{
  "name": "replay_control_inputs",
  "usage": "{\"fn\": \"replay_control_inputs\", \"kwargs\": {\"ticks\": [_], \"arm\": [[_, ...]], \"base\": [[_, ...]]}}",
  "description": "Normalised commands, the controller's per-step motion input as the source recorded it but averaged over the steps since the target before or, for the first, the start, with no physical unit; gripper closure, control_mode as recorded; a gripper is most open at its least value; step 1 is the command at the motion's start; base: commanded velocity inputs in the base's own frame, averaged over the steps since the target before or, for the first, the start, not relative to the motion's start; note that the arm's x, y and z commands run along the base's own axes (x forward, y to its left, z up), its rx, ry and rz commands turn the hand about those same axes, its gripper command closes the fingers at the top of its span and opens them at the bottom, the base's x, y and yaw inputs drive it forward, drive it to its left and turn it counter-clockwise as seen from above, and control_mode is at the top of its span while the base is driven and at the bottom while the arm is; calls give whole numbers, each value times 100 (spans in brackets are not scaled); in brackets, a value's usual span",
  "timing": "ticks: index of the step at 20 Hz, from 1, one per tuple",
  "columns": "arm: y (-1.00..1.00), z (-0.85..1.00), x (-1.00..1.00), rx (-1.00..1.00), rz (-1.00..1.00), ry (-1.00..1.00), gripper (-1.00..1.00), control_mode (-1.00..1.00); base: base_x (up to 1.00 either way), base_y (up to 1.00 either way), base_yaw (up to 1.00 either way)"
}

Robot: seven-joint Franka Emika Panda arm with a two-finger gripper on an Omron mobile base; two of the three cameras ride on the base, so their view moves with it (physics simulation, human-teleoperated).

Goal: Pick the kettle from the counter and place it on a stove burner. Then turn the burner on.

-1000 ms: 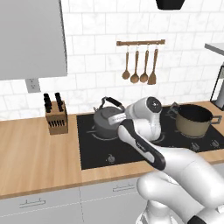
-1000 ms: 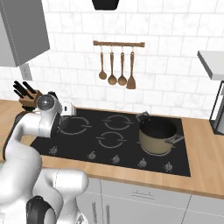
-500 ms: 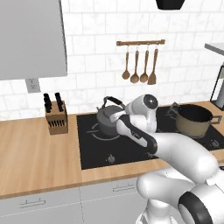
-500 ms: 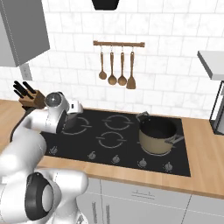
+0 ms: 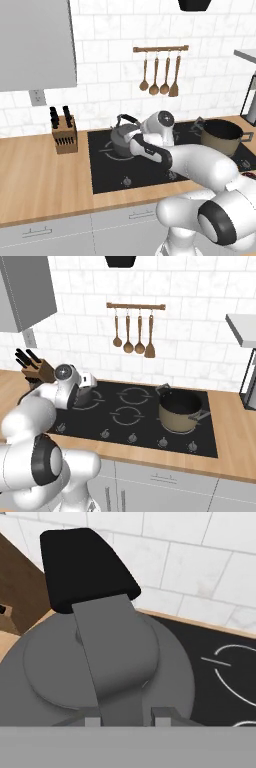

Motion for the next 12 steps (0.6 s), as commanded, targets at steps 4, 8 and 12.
{"fn": "replay_control_inputs", "kwargs": {"ticks": [4, 8, 12], "arm": [[0, -20, 10, 0, 0, 0, 100, -100], [0, -20, 16, 0, 0, 0, 100, -100], [0, -17, 20, 0, 0, 0, 100, -100]], "base": [[0, 0, 0], [0, 0, 0], [0, 0, 0]]}}
